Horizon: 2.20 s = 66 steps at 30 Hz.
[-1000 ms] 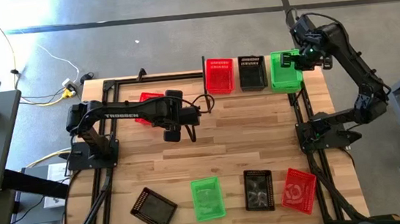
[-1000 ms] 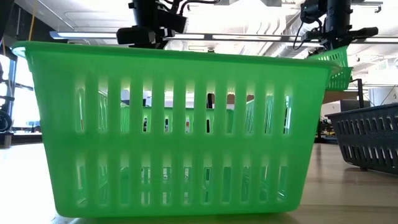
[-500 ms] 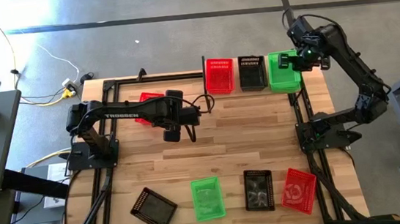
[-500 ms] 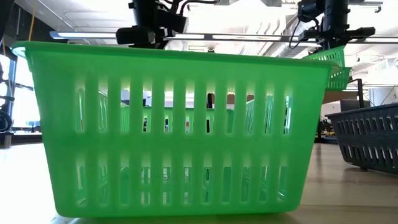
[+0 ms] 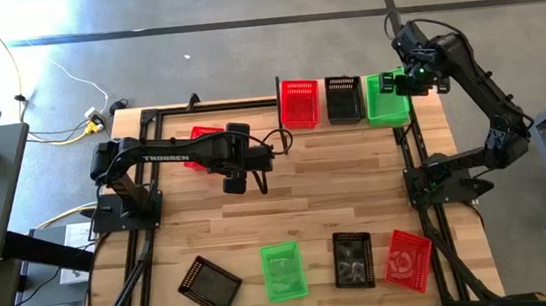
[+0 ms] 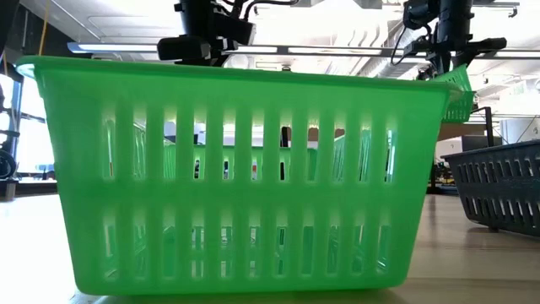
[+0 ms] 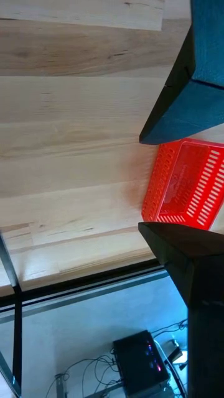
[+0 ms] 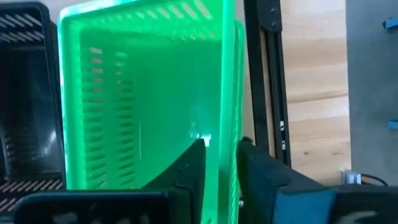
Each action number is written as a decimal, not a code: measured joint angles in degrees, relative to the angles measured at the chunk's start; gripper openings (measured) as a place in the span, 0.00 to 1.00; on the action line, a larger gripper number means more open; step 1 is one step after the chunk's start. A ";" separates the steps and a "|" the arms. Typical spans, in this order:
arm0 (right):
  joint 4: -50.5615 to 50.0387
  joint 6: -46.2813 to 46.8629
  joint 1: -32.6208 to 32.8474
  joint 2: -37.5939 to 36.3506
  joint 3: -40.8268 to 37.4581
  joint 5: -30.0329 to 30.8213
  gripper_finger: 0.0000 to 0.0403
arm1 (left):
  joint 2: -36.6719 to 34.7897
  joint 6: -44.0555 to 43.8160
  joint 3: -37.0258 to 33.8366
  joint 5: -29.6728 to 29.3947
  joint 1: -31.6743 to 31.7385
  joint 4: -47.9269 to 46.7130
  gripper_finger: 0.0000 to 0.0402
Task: Stack baskets on shelf by color
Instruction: Stack the top green basket on top of the other green basket on the shelf
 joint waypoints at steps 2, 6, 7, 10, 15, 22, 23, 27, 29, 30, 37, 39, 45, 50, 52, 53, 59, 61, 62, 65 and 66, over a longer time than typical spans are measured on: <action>0.36 -1.11 -0.10 -0.01 0.26 0.27 0.23 | 0.00 0.00 0.00 -0.01 0.00 0.00 0.51; 0.60 -1.42 -0.22 -0.04 2.31 1.36 0.26 | 0.00 0.02 0.00 0.00 0.00 -0.02 0.51; 0.58 -1.42 -0.22 -0.04 2.76 1.52 0.25 | 0.00 0.02 0.00 0.00 0.01 -0.02 0.51; 0.21 -0.99 -0.22 -0.04 2.96 1.45 0.22 | 0.00 0.04 0.00 0.00 0.00 -0.03 0.51; -0.03 -0.37 -0.17 0.00 1.13 1.37 0.18 | 0.00 0.46 0.00 0.00 0.02 0.00 0.51; -0.39 0.73 -0.17 0.00 0.06 1.64 0.03 | 0.00 0.46 0.00 0.00 0.00 0.04 0.51; -0.39 1.03 -0.17 0.00 0.06 2.03 0.02 | 0.00 0.46 0.00 0.00 0.02 0.04 0.51; -0.33 3.64 -0.17 0.00 0.06 3.10 0.02 | 0.00 0.46 0.00 -0.35 0.02 0.07 0.51; -0.34 4.36 -0.17 0.00 0.06 3.05 0.01 | 0.00 0.46 0.00 -0.84 0.02 0.10 0.51; -0.38 4.68 -0.17 0.00 0.06 2.86 0.01 | 0.00 0.47 0.00 -1.11 0.02 0.11 0.51; -0.47 6.27 -0.17 0.00 0.06 1.57 0.00 | 0.00 0.46 0.00 -1.52 0.01 0.15 0.51; -0.49 6.54 -0.17 0.00 0.06 1.57 0.00 | 0.00 0.46 0.00 -1.55 0.01 0.15 0.51; -0.47 5.84 -0.17 0.00 0.08 1.59 0.01 | 0.00 0.46 0.00 -1.55 0.02 0.15 0.51; -0.40 4.67 -0.17 0.00 0.08 1.58 0.07 | 0.00 0.46 0.00 -1.55 0.01 0.15 0.51; -0.32 4.61 -0.17 0.00 0.08 1.59 0.10 | 0.00 0.46 0.00 -1.55 0.01 0.15 0.51; -0.32 4.61 -0.17 0.00 0.08 1.61 0.12 | 0.00 0.46 0.00 -1.55 0.02 0.15 0.51; -0.32 3.67 -0.17 0.00 0.09 3.10 0.21 | 0.00 0.46 0.00 -1.54 0.01 0.14 0.51; -0.32 3.14 -0.17 -0.05 0.10 3.64 0.22 | 0.00 0.46 0.00 -1.53 0.01 0.13 0.51; -0.32 3.10 -0.17 -0.19 0.10 3.80 0.22 | 0.00 0.46 0.00 -1.54 0.02 0.11 0.51; -0.30 3.06 -0.17 -1.17 0.10 3.97 0.23 | 0.00 0.46 0.00 -1.55 0.02 0.09 0.51; -0.28 3.06 -0.17 -1.56 0.12 3.99 0.23 | 0.00 0.46 0.00 -1.53 0.02 0.09 0.51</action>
